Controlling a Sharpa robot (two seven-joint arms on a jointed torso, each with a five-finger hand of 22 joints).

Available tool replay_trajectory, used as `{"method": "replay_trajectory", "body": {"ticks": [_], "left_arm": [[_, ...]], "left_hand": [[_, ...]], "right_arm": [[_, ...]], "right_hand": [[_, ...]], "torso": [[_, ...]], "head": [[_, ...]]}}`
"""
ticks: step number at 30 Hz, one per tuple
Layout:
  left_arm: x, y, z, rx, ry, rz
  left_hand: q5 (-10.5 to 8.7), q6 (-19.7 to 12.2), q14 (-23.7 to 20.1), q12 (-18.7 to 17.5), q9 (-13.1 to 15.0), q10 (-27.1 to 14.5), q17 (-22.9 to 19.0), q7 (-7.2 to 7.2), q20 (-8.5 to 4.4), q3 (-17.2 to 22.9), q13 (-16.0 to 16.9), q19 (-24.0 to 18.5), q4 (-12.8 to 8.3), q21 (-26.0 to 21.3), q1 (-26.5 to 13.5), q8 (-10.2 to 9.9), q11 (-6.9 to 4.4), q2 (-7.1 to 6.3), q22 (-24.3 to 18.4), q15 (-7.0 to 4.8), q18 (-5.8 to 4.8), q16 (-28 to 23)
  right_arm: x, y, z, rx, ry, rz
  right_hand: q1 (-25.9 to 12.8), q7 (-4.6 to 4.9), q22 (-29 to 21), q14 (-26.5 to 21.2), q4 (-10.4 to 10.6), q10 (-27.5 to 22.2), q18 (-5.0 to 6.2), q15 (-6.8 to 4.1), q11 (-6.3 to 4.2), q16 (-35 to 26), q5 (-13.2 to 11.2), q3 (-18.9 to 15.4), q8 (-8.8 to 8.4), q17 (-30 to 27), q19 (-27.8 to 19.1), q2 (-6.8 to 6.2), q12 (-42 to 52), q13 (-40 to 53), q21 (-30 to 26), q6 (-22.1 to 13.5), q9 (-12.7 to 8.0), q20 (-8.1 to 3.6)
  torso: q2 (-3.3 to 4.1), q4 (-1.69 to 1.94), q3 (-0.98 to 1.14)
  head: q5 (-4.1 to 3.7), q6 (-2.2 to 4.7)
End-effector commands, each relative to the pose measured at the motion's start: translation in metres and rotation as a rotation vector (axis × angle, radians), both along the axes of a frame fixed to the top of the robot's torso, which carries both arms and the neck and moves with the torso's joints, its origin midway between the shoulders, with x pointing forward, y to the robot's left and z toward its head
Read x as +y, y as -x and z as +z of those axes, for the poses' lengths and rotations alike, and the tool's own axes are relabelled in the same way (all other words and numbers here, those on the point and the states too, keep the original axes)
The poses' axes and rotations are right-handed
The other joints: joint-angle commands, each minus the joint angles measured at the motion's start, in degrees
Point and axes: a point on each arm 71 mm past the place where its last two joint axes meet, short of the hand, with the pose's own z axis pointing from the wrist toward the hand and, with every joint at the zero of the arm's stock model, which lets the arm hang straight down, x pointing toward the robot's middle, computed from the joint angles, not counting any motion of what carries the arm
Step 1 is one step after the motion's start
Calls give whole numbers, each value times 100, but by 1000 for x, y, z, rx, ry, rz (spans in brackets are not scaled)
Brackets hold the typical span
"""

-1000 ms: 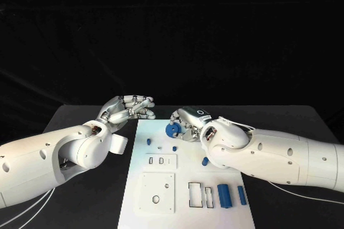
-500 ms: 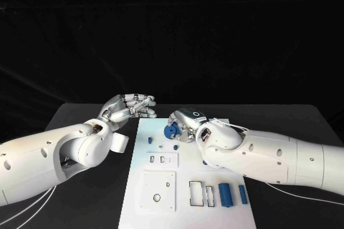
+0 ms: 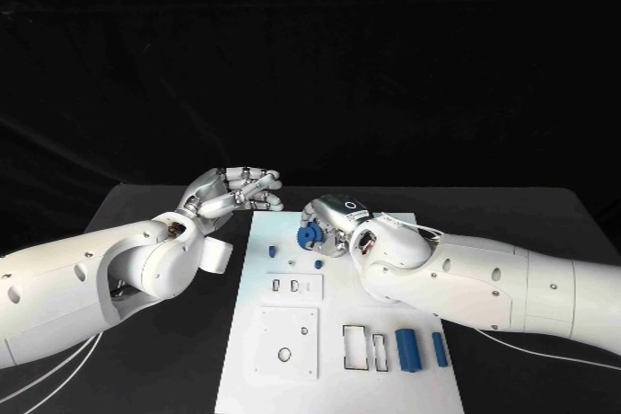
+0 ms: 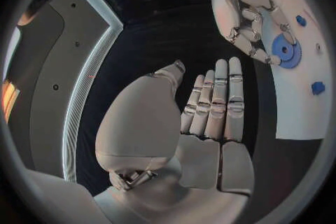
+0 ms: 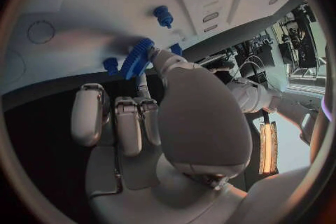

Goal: Assemble the parts on the task board

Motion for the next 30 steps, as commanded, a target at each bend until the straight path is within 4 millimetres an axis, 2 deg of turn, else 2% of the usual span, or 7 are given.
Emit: {"method": "replay_trajectory", "body": {"ticks": [1, 5, 7, 9, 19, 30], "left_arm": [[-2, 1, 1, -3, 11, -19], [-2, 1, 1, -3, 11, -18], [-1, 1, 1, -3, 10, -18], [-1, 1, 1, -2, 10, -18], [-1, 1, 1, -2, 9, -16], [0, 0, 1, -1, 9, -16]], "left_hand": [[1, -18, -45, -38, -6, -13, 7, 119, 21, 17, 4, -9, -22, -26, 14, -26, 38, -13, -6, -10, 16, -25], [1, -18, -45, -38, -6, -13, 7, 119, 21, 17, 4, -9, -22, -26, 14, -26, 38, -13, -6, -10, 16, -25], [1, -18, -45, -38, -6, -13, 7, 119, 21, 17, 4, -9, -22, -26, 14, -26, 38, -13, -6, -10, 16, -25], [1, -18, -45, -38, -6, -13, 7, 119, 21, 17, 4, -9, -22, -26, 14, -26, 38, -13, -6, -10, 16, -25], [1, -18, -45, -38, -6, -13, 7, 119, 21, 17, 4, -9, -22, -26, 14, -26, 38, -13, -6, -10, 16, -25], [1, -15, -54, -61, -6, -2, 40, 119, 26, 20, 7, -12, -29, -35, 9, -36, 39, -9, -19, -7, 18, -43]], "right_arm": [[0, -1, -3, 10, 26, -3], [-2, -2, -4, 13, 29, -12], [-3, -2, -5, 15, 29, -16], [-4, -2, -5, 17, 28, -18], [-7, 0, -3, 11, 10, -22], [-9, 0, -4, 17, -2, -25]], "right_hand": [[-66, -36, -7, 606, -10, 551, -45, -28, -15, 30, 31, 55, -57, 1505, 25, -6, -10, 1454, -24, 22, -22, -2], [-119, 12, -29, 603, -32, 522, -41, 5, 24, 26, 30, 72, -166, 1490, 10, -36, -53, 1412, -51, -93, -61, 21], [-166, 78, -38, 603, -53, 502, -40, 51, 80, 27, 29, 82, -285, 1490, 4, -53, -82, 1385, -67, -254, -102, 56], [-190, 101, -42, 603, -61, 495, -39, 72, 103, 26, 28, 81, -328, 1488, 1, -62, -92, 1375, -75, -308, -115, 75], [-238, 128, -35, 603, -70, 488, -39, 98, 130, 26, 23, 63, -381, 1490, 4, -84, -101, 1367, -77, -369, -128, 103], [-334, 149, -34, 604, -51, 477, -36, 122, 154, 27, 20, -8, -440, 1494, 5, -104, -116, 1353, -87, -438, -136, 132]], "torso": [[-5, -6, -2], [-4, -17, -2], [-3, -20, -3], [-4, -20, -5], [-9, -6, -11], [-7, -13, -9]], "head": [[3, -3], [6, 1], [4, -2], [2, -9], [-18, -12], [-22, -2]]}}
